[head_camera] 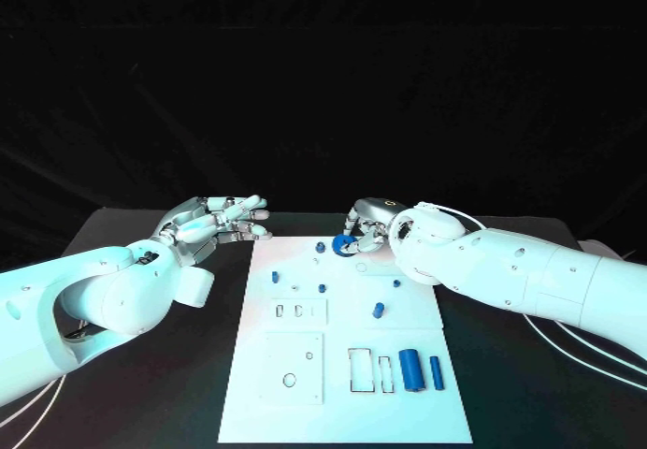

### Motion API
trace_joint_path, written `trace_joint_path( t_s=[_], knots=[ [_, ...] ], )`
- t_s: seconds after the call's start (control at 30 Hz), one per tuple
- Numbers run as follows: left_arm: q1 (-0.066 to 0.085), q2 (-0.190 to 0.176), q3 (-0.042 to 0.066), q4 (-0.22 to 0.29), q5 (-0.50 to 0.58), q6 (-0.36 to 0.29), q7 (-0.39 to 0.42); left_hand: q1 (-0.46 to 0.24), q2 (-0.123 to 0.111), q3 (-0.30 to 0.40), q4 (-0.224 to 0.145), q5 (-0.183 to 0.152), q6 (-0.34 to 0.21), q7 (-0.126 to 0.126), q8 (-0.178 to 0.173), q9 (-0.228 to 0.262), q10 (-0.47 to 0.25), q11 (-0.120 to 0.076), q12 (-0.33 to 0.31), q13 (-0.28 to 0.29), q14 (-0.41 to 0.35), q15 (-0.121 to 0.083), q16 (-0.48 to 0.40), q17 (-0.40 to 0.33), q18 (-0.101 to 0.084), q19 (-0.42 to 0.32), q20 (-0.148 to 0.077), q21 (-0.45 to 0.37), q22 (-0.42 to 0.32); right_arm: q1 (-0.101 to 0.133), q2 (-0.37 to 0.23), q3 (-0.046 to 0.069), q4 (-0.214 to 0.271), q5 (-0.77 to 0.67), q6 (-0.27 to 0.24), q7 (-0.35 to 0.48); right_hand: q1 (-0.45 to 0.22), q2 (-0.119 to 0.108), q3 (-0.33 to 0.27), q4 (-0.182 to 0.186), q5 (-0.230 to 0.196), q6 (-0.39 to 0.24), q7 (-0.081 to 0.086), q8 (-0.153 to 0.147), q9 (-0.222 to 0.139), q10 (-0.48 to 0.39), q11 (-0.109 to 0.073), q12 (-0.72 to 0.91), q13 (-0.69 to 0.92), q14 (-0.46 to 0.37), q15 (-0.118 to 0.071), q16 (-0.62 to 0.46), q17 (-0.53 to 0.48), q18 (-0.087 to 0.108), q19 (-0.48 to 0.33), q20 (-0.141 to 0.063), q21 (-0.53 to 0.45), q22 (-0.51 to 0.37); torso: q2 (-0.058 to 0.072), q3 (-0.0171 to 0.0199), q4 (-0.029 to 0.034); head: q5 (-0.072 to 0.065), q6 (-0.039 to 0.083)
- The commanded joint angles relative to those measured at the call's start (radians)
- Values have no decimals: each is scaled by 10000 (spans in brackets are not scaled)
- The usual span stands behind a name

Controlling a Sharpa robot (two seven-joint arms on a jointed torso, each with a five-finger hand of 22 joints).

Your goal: Assemble the parts on the task board

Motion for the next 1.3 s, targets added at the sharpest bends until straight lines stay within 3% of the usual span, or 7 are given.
trace_joint_path(
  t_s=[0.03, 0.13, 0.43, 0.67, 0.97, 1.13, 1.3],
  knots=[
    [14, 6, 6, 22, 7, 149, 13, -23, 75, -41, -35, 15, -42, 50, -43, 8, -96, -5, -44, 7, -61, -23, 47, 16, 28, -69, -17, 44, 7, -93, -28, -51, 85, -715, 146, -273, 45, 9, 5, -55, -47, 38, 4, 29, -17, 32, -2, 24, 1197, 1042, -78, 37, 2635, 69, 102, -72, 72, 1492, -7, 1, -8, 0, 3],
    [14, 6, 6, 24, 7, 153, 7, -25, 75, -44, -34, 15, -40, 50, -45, 9, -95, -4, -44, 8, -66, -23, 50, 19, 28, -72, -16, 46, 7, -111, -96, -51, 252, -1015, -226, -232, 89, 29, 45, -106, -24, 82, -17, 37, -3, 63, -19, 50, 1230, 1042, -90, 37, 2635, 50, 151, -85, 128, 1552, -10, -1, -6, 8, 4],
    [13, 11, 6, 15, 7, 164, 9, -28, 76, -46, -33, 15, -39, 51, -47, 10, -95, -4, -45, 9, -71, -22, 53, 22, 28, -75, -15, 47, 7, -169, -367, -50, 1077, -2053, -1992, -278, -11, -7, 104, -146, 437, 219, -71, 37, 42, 249, -70, 217, 1432, 1042, -136, 37, 2635, -25, 353, -135, 363, 1797, -9, -2, 0, 10, 50],
    [13, 3, 6, 13, 7, 166, 15, -28, 76, -46, -33, 15, -39, 51, -47, 10, -95, -4, -45, 9, -71, -22, 53, 22, 28, -75, -15, 47, 7, -175, -681, -47, 1849, -2621, -2831, -604, 0, -16, 147, -181, 550, 276, -97, 44, 61, 299, -93, 262, 1489, 1042, -155, 37, 2635, -56, 434, -150, 461, 1896, -12, -11, -7, 25, 52],
    [13, -6, 5, 24, 7, 173, 21, -28, 76, -46, -33, 15, -39, 51, -47, 10, -95, -4, -45, 9, -71, -22, 53, 22, 28, -75, -15, 47, 7, -187, -911, -50, 2735, -3259, -2991, -920, 3, -11, 167, -191, 573, 300, -106, 47, 68, 316, -102, 276, 1506, 1042, -161, 37, 2635, -72, 476, -156, 512, 1948, -6, -1, -3, 75, 58],
    [13, 0, 5, 28, 7, 178, 26, -28, 76, -46, -33, 15, -39, 51, -47, 10, -95, -4, -45, 9, -71, -22, 53, 22, 28, -75, -15, 47, 7, -244, -832, -95, 2900, -3536, -2899, -969, 2, -11, 169, -192, 572, 303, -107, 48, 69, 318, -103, 277, 1508, 1042, -162, 37, 2635, -75, 483, -157, 521, 1956, -11, -14, 3, 92, 54],
    [12, 4, 5, 33, 7, 173, 29, -28, 76, -46, -33, 15, -39, 51, -47, 10, -95, -4, -45, 9, -71, -22, 53, 22, 28, -75, -15, 47, 7, -340, -685, -160, 2821, -3642, -2778, -980, 2, -11, 169, -192, 572, 303, -107, 48, 69, 318, -103, 277, 1508, 1042, -162, 37, 2635, -75, 483, -157, 521, 1956, 9, -6, 9, 118, 52]
  ],
)
